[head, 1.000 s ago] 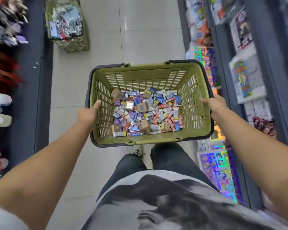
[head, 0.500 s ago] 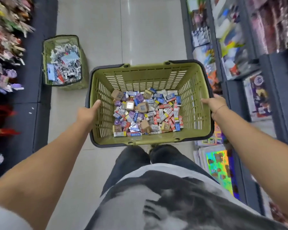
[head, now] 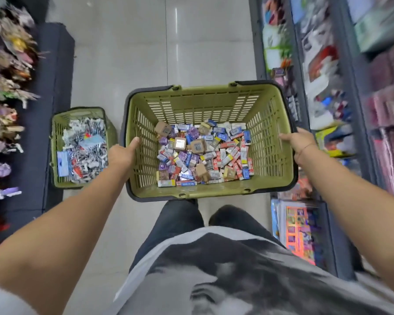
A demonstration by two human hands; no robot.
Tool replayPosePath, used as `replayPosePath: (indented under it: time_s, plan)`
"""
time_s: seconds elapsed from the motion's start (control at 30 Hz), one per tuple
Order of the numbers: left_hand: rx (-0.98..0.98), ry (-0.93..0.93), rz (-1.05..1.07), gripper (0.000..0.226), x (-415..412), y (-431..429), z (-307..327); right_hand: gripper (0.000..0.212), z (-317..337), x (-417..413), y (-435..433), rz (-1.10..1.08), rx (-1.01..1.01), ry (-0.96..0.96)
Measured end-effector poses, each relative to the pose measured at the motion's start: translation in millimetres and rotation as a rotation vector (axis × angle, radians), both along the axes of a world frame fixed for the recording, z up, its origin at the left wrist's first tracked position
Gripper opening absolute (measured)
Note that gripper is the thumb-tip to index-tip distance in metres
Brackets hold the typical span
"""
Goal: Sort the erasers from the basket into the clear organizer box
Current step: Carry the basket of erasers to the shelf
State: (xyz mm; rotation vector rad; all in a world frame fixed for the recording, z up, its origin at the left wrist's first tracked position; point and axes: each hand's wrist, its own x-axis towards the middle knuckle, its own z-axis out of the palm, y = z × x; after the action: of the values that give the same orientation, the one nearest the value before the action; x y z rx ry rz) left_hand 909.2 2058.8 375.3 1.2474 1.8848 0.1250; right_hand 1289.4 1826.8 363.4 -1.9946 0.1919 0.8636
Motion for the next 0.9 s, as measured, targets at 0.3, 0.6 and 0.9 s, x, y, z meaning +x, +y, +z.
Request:
replayPosePath:
  time_s: [0.3,0.6,0.9]
  plan:
    - [0.043,-0.007,-0.1,0.06,144.5,224.0,21.3,0.081,13.3,123.6,193.7,-0.111,0.052,0.04]
    - [0.076,-0.007,-0.125,0.051,301.2,429.1,12.5,0.071,13.4,270.0,401.8,-0.108,0.062,0.064]
    - [0.084,0.01,-0.162,0.047,429.1,620.8,18.6,0.06,29.9,397.1,588.6,-0.074,0.001,0.068]
